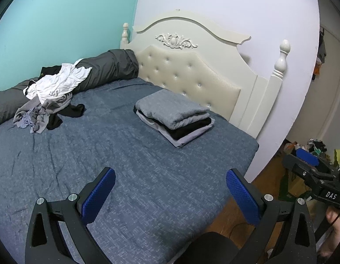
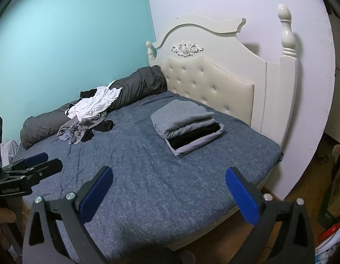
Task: Fold clothes
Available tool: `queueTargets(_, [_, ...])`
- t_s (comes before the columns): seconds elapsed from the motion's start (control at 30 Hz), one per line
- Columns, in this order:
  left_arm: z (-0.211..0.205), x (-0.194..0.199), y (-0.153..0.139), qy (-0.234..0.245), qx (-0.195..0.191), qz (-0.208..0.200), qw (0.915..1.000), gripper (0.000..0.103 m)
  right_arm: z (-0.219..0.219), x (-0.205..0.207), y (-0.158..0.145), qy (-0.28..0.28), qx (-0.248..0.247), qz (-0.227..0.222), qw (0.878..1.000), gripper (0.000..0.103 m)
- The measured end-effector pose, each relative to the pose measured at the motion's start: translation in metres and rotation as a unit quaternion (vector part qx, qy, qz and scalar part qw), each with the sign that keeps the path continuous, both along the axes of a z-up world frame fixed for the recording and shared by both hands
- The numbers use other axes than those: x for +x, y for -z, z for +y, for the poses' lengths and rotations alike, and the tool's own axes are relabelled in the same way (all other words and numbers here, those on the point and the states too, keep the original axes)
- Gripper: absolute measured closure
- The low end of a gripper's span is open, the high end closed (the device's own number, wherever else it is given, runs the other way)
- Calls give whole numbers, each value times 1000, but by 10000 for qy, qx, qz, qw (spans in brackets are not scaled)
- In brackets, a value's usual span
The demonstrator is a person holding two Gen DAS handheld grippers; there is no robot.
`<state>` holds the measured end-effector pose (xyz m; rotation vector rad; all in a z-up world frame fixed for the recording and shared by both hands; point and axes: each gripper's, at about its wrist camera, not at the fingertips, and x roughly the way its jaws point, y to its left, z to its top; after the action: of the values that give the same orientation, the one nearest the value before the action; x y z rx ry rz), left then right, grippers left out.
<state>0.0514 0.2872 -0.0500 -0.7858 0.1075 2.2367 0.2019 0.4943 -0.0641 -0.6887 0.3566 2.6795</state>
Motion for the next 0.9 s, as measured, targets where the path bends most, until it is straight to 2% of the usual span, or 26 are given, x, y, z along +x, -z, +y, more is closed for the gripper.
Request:
queueTargets(0.4, [-5, 6, 2, -24, 34, -132, 9999, 0, -1, 9, 1, 75, -50, -20, 10000, 0])
queueTargets(0.9, [-7, 7, 5, -113, -72, -100, 9999, 0, -4, 8, 1, 56, -33, -26, 10000, 0])
